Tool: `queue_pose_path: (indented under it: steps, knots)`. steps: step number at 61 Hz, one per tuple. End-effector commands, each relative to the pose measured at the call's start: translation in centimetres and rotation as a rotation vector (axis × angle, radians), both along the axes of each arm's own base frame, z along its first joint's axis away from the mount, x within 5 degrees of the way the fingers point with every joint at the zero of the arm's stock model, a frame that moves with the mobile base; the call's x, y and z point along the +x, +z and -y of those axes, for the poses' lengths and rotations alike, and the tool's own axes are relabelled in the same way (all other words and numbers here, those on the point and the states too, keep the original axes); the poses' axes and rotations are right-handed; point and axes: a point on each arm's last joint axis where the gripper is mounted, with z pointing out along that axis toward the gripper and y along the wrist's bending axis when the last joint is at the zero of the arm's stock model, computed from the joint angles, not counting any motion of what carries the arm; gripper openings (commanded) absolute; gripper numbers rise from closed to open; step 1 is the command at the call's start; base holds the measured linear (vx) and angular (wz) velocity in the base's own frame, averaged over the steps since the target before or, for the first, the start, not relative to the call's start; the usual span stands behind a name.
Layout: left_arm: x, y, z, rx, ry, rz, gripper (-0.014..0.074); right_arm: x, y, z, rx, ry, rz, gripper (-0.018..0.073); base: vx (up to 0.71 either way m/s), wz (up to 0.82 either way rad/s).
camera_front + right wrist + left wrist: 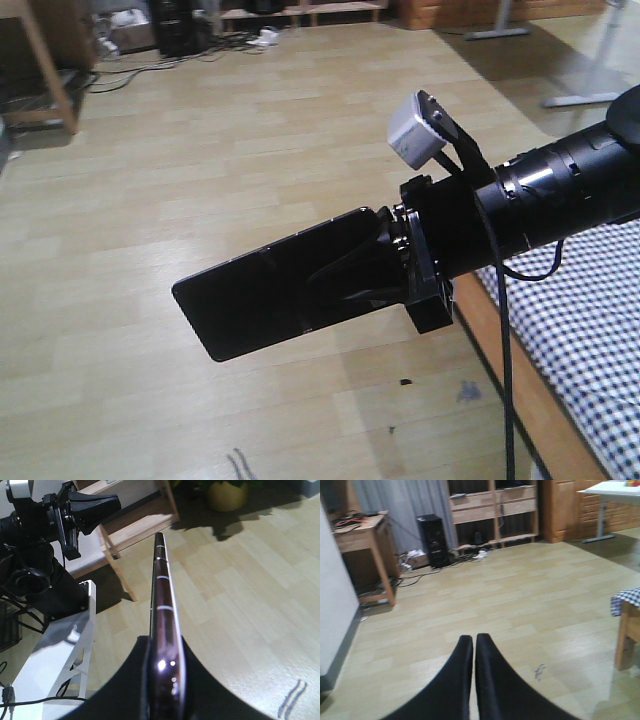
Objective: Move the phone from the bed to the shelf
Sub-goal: 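Hold the phone in the right gripper while the base turns away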
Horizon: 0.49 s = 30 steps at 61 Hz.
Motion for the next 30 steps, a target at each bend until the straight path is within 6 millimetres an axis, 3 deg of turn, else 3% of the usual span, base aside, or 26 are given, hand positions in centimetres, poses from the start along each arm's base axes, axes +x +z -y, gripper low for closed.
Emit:
queue_pose_path:
  steps: [1,16,30]
  knots:
    - [-0.09,1.46,-0.02,-0.011,0.005,0.101,0.0001,-1.22,2.46,-0.05,0.105,0.047,0.003,-0.0002,-0.13,0.52]
    - [-0.09,1.46,-0.02,-0.011,0.005,0.101,0.0001,-1.22,2.46,-0.05,0.105,0.048,0.004,-0.0002,-0.11,0.43]
    - [-0.09,1.46,-0.02,-0.011,0.005,0.101,0.0001,-1.22,2.46,-0.05,0.105,0.048,0.004,-0.0002,-0.05,0.2]
